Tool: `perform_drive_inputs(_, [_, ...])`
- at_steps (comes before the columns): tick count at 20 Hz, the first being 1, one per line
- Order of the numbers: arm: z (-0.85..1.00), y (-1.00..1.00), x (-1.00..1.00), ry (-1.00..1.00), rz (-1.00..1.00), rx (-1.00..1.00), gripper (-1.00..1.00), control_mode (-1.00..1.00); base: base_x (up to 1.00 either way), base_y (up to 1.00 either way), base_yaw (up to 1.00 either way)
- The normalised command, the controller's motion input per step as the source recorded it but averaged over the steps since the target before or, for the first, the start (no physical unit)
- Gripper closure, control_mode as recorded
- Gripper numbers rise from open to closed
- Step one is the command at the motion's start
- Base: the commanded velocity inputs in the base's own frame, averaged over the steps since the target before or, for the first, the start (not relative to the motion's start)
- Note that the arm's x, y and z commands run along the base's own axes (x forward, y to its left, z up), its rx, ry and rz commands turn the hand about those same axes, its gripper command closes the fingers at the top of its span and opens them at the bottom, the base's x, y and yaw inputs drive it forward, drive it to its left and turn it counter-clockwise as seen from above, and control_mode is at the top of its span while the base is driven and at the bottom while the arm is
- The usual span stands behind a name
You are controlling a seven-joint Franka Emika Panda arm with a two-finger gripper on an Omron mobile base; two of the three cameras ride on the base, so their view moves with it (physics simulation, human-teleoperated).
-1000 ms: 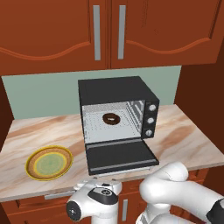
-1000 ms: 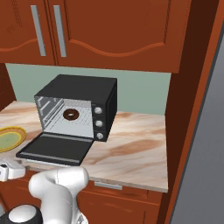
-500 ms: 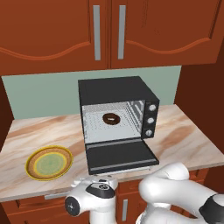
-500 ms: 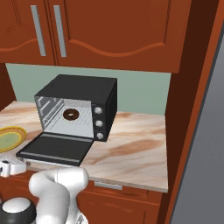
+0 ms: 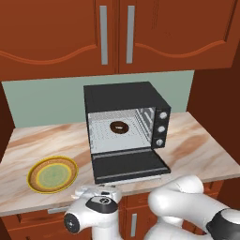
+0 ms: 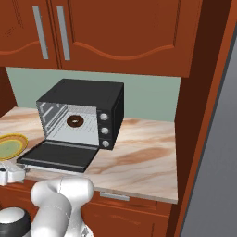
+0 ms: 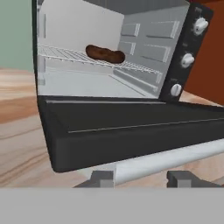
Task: Pick up the bagel from the plate, place it on the toaster oven rack, close the door, and set the timer.
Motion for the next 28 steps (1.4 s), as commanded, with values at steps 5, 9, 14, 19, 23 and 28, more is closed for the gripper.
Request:
perform_drive_inputs(5, [0.74,-0.06,0.39,-0.27,0.00,0.00,-1.00,-1.00,0.00,0.00,0.00])
perform_drive_inputs(9, [0.73,-0.10,0.54,-0.23,0.00,0.00,-1.00,-1.00,0.00,0.00,0.00])
perform_drive_inputs(14, [0.57,-0.15,0.81,-0.14,0.00,0.00,-1.00,-1.00,0.00,0.00,0.00])
perform_drive_inputs(19, [0.38,-0.15,0.94,-0.03,0.00,0.01,-1.00,-1.00,0.00,0.00,0.00])
perform_drive_inputs(23, [0.26,-0.14,0.91,0.00,0.00,0.00,-1.00,-1.00,0.00,0.00,0.00])
perform_drive_inputs(28, [0.02,-0.02,0.45,0.00,0.00,0.00,-1.00,-1.00,0.00,0.00,0.00])
